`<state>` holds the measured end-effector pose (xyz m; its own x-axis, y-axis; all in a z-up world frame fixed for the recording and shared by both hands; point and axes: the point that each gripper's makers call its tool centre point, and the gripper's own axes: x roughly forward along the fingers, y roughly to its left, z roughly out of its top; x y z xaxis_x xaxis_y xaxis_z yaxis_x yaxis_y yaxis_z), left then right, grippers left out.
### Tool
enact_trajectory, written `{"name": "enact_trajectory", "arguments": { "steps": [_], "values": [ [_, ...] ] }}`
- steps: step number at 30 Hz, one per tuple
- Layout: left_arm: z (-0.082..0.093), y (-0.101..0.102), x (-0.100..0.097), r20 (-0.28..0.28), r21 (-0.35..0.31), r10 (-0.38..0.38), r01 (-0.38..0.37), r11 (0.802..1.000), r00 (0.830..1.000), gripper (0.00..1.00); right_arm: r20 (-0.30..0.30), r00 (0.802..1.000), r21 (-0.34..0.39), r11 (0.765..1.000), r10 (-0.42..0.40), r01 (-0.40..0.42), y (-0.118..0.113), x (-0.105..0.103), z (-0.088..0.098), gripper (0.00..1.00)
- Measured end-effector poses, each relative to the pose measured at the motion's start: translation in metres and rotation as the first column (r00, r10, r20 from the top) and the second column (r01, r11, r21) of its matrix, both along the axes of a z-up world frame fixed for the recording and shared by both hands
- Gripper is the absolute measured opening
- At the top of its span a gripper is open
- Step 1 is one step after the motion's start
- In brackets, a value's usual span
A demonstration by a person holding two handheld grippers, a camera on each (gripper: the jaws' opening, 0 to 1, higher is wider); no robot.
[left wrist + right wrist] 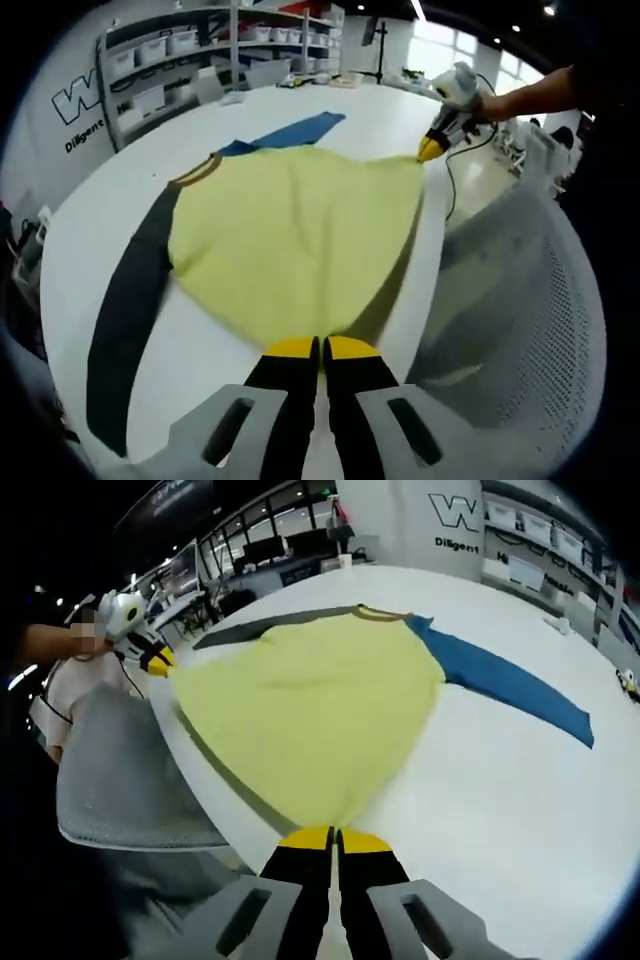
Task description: Fold the garment on the visible template until the final outline fits inside the template.
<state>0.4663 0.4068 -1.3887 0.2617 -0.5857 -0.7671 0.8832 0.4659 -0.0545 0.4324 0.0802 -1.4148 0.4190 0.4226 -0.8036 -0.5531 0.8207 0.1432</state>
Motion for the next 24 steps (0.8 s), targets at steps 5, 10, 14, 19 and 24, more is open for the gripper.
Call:
{"name": "enact_trajectory", "arguments": {
  "steps": [5,10,14,19,24],
  "values": [
    [-0.016,-0.002,-0.009,-0.027,0.017,0.0,0.001,1.0,1.0,0.0,-0.029,1.0,-0.057,0.998,0.007,-0.009,0.0,-0.006,-0.019,0.0],
    [-0.034,0.002,-0.017,-0.032,0.081,-0.035,0.037,0.996,0.999,0.0,-0.049,0.999,-0.094,0.995,0.015,-0.02,0.001,-0.014,-0.031,0.0],
    [-0.039,0.004,-0.019,-0.039,0.091,-0.034,0.038,0.995,0.999,0.0,-0.044,0.999,-0.104,0.994,0.015,-0.019,0.0,-0.014,-0.032,0.0],
    [-0.046,0.003,-0.022,-0.041,0.101,-0.047,0.051,0.994,0.998,0.01,-0.037,0.999,-0.113,0.993,0.027,-0.031,0.0,-0.014,-0.032,0.0],
    [-0.051,0.007,-0.024,-0.029,0.109,-0.065,0.067,0.992,0.998,0.05,-0.014,0.998,-0.115,0.992,0.054,-0.056,0.0,-0.014,-0.031,0.0]
  ]
}}
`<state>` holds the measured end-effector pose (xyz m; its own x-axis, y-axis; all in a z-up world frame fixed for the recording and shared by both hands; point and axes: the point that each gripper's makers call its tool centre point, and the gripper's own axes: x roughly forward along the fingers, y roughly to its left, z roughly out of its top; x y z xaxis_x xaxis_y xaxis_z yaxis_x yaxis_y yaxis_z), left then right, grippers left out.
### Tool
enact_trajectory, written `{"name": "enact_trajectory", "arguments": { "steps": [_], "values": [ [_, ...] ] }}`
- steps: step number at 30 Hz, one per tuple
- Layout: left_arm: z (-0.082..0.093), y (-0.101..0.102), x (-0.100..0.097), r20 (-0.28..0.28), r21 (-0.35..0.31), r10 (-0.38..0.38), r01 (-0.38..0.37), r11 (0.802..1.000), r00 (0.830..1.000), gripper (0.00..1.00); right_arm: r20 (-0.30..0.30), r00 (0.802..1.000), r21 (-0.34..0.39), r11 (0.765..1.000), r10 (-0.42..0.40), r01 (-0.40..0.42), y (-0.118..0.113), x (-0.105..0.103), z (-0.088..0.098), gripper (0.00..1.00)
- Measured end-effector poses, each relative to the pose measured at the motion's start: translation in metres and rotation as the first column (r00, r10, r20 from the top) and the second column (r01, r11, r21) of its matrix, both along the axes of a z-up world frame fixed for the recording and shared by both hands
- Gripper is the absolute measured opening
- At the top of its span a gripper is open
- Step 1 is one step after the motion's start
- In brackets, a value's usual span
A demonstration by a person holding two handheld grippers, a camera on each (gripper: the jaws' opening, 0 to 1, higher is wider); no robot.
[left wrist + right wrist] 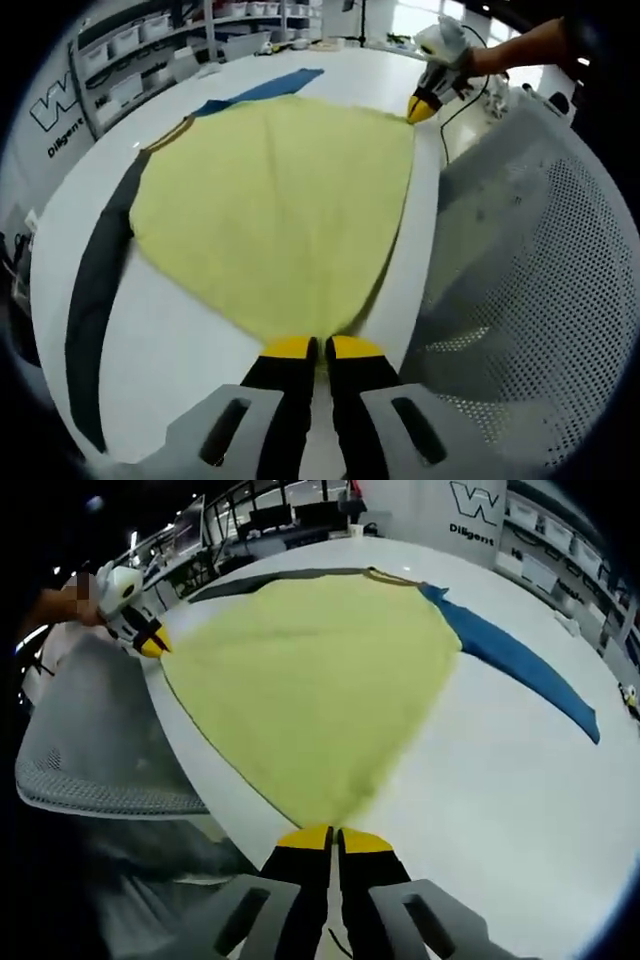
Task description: Fold the garment on the visible template until the final outline fits inside the template.
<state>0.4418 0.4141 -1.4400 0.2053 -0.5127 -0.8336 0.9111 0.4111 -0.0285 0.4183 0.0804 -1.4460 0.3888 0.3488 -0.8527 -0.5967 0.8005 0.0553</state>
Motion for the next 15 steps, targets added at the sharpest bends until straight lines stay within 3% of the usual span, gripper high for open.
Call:
{"name": "enact_trajectory", "arguments": {
  "steps": [9,15],
  "values": [
    [0.003,0.011,-0.003,0.014,-0.007,-0.023,0.023,1.0,1.0,0.16,0.033,0.999,-0.007,0.999,0.043,-0.043,0.004,-0.004,0.007,0.06],
    [0.013,0.011,0.007,0.035,-0.063,0.009,-0.007,0.998,0.999,0.23,0.154,0.981,-0.04,0.993,0.117,-0.112,0.012,0.009,0.023,0.18]
  ]
}}
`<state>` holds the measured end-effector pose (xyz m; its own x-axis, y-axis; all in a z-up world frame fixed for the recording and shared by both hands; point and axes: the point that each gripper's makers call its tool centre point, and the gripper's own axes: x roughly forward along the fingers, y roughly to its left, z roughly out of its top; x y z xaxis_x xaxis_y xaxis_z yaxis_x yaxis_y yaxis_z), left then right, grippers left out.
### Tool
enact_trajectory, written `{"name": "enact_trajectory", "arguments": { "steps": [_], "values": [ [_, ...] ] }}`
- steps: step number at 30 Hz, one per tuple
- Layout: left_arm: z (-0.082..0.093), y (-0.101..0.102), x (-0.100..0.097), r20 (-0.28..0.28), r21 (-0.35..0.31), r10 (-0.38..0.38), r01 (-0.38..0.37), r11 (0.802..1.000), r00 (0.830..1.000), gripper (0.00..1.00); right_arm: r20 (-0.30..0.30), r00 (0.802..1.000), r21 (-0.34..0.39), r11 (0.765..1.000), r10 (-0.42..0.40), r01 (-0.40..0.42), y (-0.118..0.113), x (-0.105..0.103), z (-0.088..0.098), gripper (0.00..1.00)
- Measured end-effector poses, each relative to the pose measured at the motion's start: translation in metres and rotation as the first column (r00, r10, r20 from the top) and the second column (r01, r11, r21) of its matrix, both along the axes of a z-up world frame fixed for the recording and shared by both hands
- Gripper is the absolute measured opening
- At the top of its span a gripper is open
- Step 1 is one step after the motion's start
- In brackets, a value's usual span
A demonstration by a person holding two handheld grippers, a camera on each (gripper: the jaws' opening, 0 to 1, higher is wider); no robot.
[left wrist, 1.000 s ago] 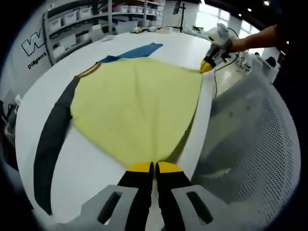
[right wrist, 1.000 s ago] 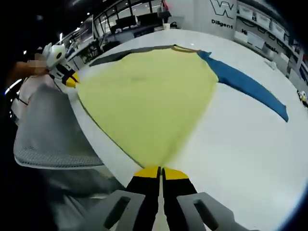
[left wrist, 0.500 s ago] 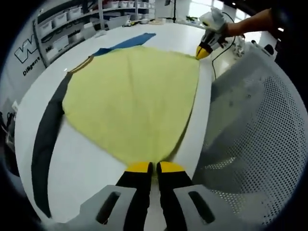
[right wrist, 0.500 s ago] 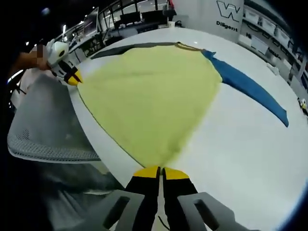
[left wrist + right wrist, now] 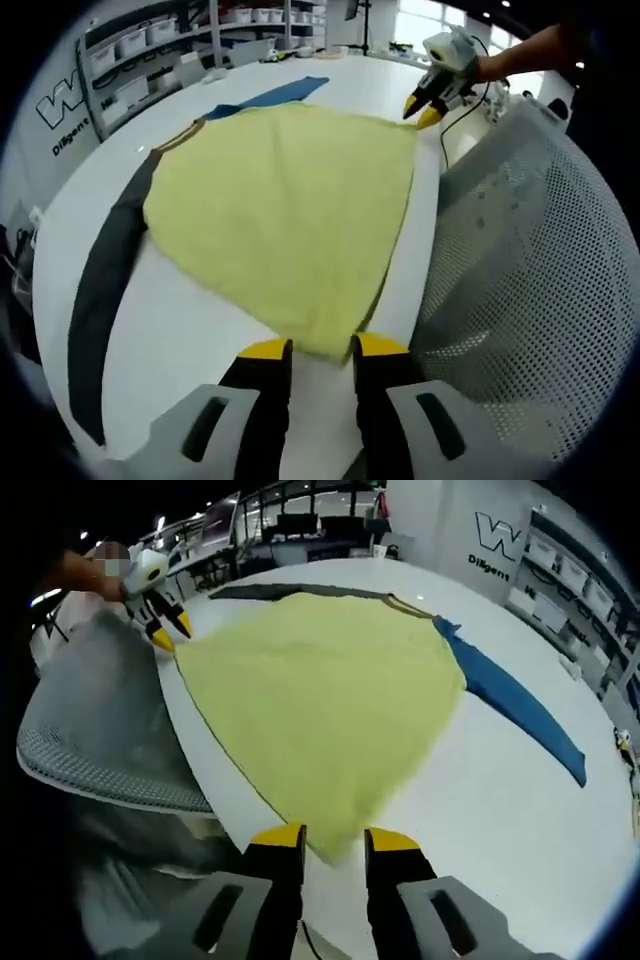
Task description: Fold the garment on the visible template until the final outline fits inside the template.
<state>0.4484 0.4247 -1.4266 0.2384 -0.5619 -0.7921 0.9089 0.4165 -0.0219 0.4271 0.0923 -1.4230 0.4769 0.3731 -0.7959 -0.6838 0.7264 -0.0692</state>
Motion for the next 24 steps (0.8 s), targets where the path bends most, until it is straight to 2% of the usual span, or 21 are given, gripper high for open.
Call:
{"name": "enact_trajectory", "arguments": {
  "steps": [1,2,3,7,10,11,15,18,21,24],
  "values": [
    [0.002,-0.004,0.0,0.0,-0.018,0.0,0.0,1.0,1.0,0.22,0.001,1.0,0.011,1.0,0.007,-0.007,0.003,0.0,0.001,0.17],
    [0.003,-0.008,0.0,-0.006,-0.034,0.0,0.0,0.999,1.0,0.22,-0.022,1.0,0.059,0.998,0.021,-0.02,0.012,-0.003,0.001,0.17],
    [0.004,-0.015,-0.002,-0.02,-0.062,0.0,-0.002,0.998,1.0,0.22,-0.04,0.999,0.053,0.999,0.016,-0.014,0.013,-0.003,-0.003,0.18],
    [0.003,-0.028,0.002,-0.015,-0.079,0.012,-0.014,0.997,1.0,0.2,-0.061,0.998,0.022,0.999,0.027,-0.025,0.011,-0.005,-0.019,0.17],
    [-0.006,-0.026,0.003,-0.029,-0.045,0.023,-0.025,0.999,0.999,0.15,-0.095,0.995,0.014,1.0,-0.001,0.002,0.002,-0.01,-0.027,0.16],
    [-0.008,-0.025,0.002,-0.039,-0.036,0.025,-0.026,0.999,0.999,0.13,-0.068,0.998,0.03,0.999,0.012,-0.01,0.003,-0.008,-0.023,0.15],
    [-0.016,-0.022,-0.008,-0.071,-0.014,0.008,-0.009,1.0,0.997,0.11,-0.089,0.996,0.029,1.0,-0.002,0.005,-0.003,-0.012,-0.023,0.14],
    [-0.017,-0.019,-0.016,-0.049,0.009,-0.036,0.036,0.999,0.998,0.11,-0.095,0.996,0.02,1.0,0.002,0.0,-0.001,-0.012,-0.021,0.13],
    [-0.016,-0.019,-0.015,-0.049,-0.002,-0.024,0.024,1.0,0.999,0.11,-0.066,0.998,0.042,0.999,0.0,0.002,0.006,-0.007,-0.013,0.12],
    [-0.012,-0.019,-0.01,-0.039,-0.01,-0.013,0.012,1.0,0.999,0.13,-0.109,0.994,0.023,1.0,0.022,-0.02,0.007,-0.014,-0.023,0.12]
  ]
}}
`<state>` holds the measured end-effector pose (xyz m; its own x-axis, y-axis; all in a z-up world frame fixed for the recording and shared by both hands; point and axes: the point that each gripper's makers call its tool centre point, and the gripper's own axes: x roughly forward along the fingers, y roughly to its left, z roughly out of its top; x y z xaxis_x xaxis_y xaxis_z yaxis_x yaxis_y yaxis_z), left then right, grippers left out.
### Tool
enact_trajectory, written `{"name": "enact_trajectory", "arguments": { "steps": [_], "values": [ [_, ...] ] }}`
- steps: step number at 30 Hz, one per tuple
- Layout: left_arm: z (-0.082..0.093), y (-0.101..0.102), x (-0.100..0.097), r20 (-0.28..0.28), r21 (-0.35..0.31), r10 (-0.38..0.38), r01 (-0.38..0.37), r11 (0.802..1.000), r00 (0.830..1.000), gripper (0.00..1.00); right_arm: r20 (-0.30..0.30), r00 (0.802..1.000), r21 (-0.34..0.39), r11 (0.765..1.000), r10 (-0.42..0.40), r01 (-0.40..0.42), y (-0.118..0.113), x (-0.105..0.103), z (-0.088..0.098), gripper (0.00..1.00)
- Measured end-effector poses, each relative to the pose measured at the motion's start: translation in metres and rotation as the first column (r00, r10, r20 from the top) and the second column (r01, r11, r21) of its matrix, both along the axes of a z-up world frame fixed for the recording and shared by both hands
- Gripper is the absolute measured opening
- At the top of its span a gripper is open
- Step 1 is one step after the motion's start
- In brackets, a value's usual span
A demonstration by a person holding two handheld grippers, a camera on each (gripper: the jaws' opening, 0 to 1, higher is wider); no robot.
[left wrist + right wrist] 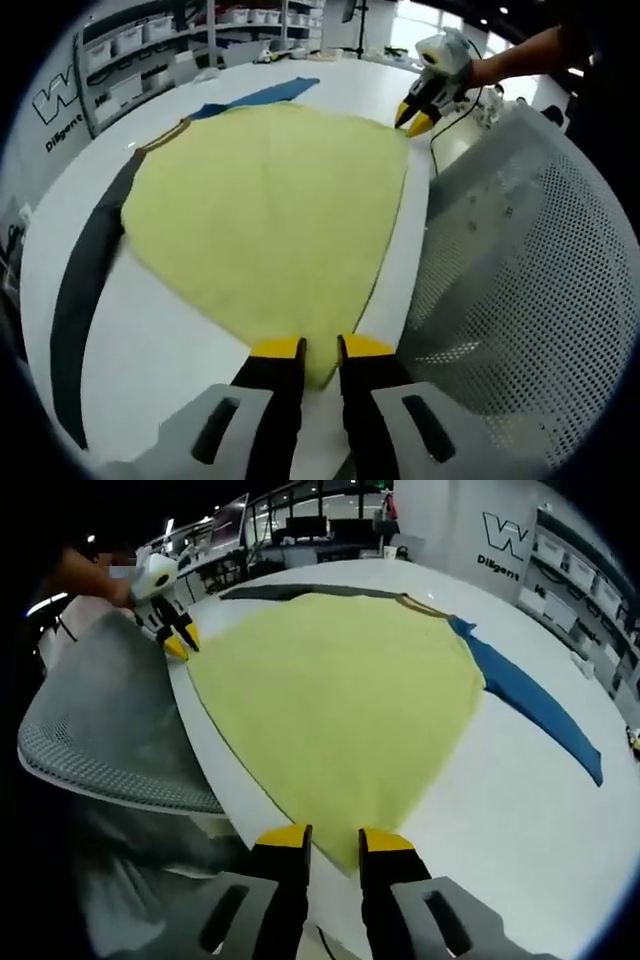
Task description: Fold the garment on the visible template until the final outline fits inside the template.
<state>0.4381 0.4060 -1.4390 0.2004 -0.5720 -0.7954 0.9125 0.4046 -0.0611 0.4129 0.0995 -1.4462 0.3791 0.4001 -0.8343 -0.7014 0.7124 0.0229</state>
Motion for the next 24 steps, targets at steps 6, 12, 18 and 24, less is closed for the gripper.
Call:
{"name": "enact_trajectory", "arguments": {
  "steps": [6,12,18,24],
  "values": [
    [0.02,0.017,0.034,0.065,-0.064,0.143,-0.139,0.988,0.988,0.15,0.038,0.999,0.027,1.0,-0.011,0.01,0.001,0.008,0.012,0.15],
    [0.027,0.049,0.063,0.097,-0.085,0.294,-0.287,0.954,0.951,0.19,0.062,0.998,0.044,0.999,-0.033,0.03,0.002,0.015,0.02,0.21],
    [0.029,0.074,0.087,0.117,-0.085,0.383,-0.375,0.923,0.916,0.22,0.054,0.998,0.046,0.998,-0.038,0.035,0.005,0.011,0.02,0.22],
    [0.031,0.095,0.114,0.167,-0.086,0.449,-0.441,0.893,0.878,0.29,0.051,0.997,0.05,0.998,-0.052,0.05,0.007,0.01,0.021,0.23]
  ]
}}
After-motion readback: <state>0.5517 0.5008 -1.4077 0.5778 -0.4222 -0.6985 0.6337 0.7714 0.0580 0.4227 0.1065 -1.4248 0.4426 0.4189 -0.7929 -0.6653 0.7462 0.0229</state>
